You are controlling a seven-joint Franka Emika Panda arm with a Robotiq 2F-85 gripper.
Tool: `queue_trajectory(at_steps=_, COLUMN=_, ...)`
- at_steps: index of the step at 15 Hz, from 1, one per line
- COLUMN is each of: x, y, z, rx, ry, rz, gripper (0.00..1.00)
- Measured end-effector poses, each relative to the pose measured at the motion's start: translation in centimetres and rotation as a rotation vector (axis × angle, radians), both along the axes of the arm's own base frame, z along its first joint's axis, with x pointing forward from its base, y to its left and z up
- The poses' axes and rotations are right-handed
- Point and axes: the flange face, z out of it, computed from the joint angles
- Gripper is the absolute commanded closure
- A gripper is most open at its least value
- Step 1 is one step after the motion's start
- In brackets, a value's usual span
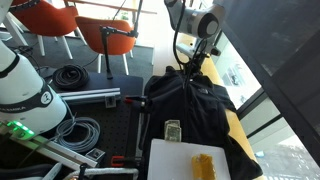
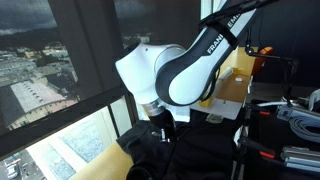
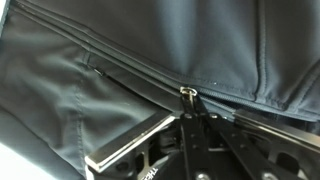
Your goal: Close the zipper on the jumper
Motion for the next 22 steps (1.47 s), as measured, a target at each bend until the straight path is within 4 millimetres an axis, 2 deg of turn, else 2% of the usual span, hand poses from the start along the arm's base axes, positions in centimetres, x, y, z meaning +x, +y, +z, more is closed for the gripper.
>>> queue_trajectory(at_steps=4, x=0.3, y=1.7, z=-1.1, rx=-0.002, ry=-0.012, rz=-0.011, gripper=0.99)
queue_trajectory(at_steps=9, x=-0.4, y=5.1, z=-1.7, rx=-0.015, ry=-0.027, rz=-0.001, gripper=0.99)
queue_trajectory(at_steps=18, x=-1.6, y=10.2, z=-2.3, rx=-0.005, ry=-0.058, rz=0.045, gripper=0.99)
queue_trajectory(at_steps=22, x=-1.8, y=11.7, z=-1.6, rx=-0.003, ry=-0.074, rz=0.064, gripper=0.99)
